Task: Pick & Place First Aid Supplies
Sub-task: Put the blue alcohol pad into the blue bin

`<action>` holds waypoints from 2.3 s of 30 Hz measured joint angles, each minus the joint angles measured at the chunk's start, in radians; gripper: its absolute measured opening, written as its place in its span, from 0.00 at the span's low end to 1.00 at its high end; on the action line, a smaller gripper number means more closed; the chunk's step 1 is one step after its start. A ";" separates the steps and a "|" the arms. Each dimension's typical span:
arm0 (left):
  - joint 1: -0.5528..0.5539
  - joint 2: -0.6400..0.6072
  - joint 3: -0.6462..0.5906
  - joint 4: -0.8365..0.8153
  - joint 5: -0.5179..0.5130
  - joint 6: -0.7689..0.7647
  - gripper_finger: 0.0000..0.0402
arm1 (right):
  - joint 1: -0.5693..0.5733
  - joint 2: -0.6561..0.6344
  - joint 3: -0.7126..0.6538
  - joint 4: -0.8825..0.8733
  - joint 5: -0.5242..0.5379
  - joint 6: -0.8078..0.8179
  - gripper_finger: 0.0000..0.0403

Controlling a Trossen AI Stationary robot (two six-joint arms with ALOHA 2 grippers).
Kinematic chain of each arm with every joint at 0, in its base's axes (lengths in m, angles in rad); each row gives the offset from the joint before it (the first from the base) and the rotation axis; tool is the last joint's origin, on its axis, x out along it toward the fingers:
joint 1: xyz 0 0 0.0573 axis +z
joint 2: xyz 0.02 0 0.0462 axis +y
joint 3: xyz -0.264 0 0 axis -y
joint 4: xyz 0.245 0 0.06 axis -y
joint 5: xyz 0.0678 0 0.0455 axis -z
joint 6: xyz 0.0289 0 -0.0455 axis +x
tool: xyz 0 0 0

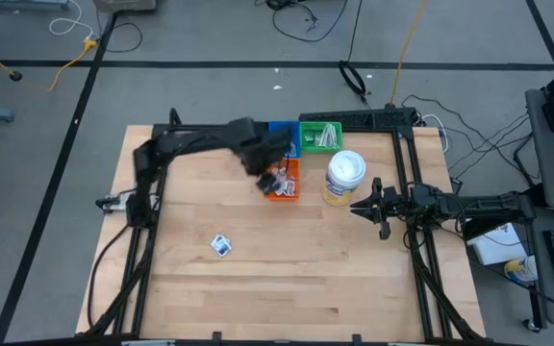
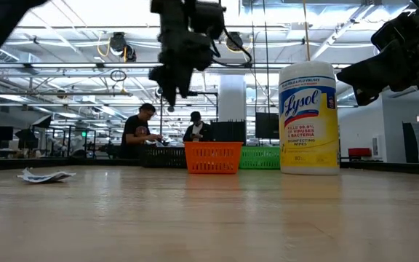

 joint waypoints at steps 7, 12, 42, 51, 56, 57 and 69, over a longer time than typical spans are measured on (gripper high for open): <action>-0.162 -0.185 -0.322 0.094 0.008 -0.155 0.62 | 0.000 0.000 0.000 0.000 0.000 0.000 0.15; -0.261 -0.277 -0.478 0.128 0.030 -0.293 0.62 | 0.000 0.000 0.000 0.000 0.000 0.000 0.15; -0.577 -0.338 -0.716 0.306 0.008 -0.676 0.62 | 0.000 0.000 0.000 0.000 0.000 0.000 0.15; -0.604 -0.215 -0.726 0.328 -0.041 -0.660 0.62 | 0.000 0.000 0.000 0.000 0.000 0.000 0.15; -0.604 -0.159 -0.726 0.338 -0.116 -0.659 0.62 | 0.000 0.000 0.000 0.000 0.000 0.000 0.15; -0.604 -0.147 -0.726 0.342 -0.121 -0.656 0.62 | 0.000 0.000 0.000 0.000 0.000 0.000 0.15; -0.619 -0.110 -0.737 0.372 -0.143 -0.649 0.53 | 0.000 0.000 0.000 0.000 0.000 0.000 0.15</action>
